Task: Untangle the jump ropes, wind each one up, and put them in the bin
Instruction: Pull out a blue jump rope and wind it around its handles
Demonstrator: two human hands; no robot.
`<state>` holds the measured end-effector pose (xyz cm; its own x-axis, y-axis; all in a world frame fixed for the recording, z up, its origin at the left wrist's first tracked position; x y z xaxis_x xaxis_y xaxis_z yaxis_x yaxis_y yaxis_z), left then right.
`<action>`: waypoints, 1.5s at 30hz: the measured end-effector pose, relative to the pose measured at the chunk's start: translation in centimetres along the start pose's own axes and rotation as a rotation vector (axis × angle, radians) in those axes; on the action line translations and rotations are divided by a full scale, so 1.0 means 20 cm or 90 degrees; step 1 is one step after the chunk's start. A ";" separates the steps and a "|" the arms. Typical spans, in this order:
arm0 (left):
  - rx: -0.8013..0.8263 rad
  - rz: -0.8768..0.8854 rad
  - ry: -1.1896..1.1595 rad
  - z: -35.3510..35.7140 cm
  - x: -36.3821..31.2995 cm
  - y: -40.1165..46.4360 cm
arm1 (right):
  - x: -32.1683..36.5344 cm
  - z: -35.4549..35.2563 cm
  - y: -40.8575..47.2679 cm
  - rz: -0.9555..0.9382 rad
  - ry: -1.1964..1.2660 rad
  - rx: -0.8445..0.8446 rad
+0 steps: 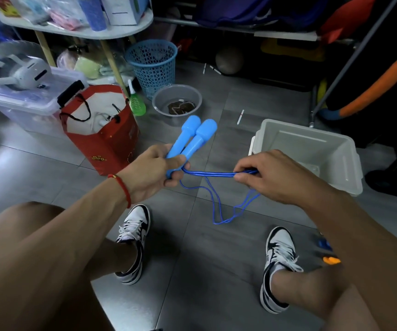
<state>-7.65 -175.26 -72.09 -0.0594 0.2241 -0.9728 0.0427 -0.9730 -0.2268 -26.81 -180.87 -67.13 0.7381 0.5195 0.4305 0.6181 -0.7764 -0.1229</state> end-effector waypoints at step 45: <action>0.093 -0.027 0.677 0.05 0.31 -0.01 | 0.38 0.25 -0.19 -0.294 -0.423 -0.077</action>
<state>-9.11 -173.75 -77.98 0.8436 0.1225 -0.5227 -0.0626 -0.9445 -0.3224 -22.32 -172.19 -67.86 0.4459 0.8699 -0.2109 0.8937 -0.4457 0.0512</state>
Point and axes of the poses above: each hand's wrist, its own y-axis towards the middle knuckle, its own z-axis out of the palm, x = y × z, the point moved 9 cm from there along y, towards the middle knuckle, and after that the axes turned 8 degrees about z, right-handed, at the moved point
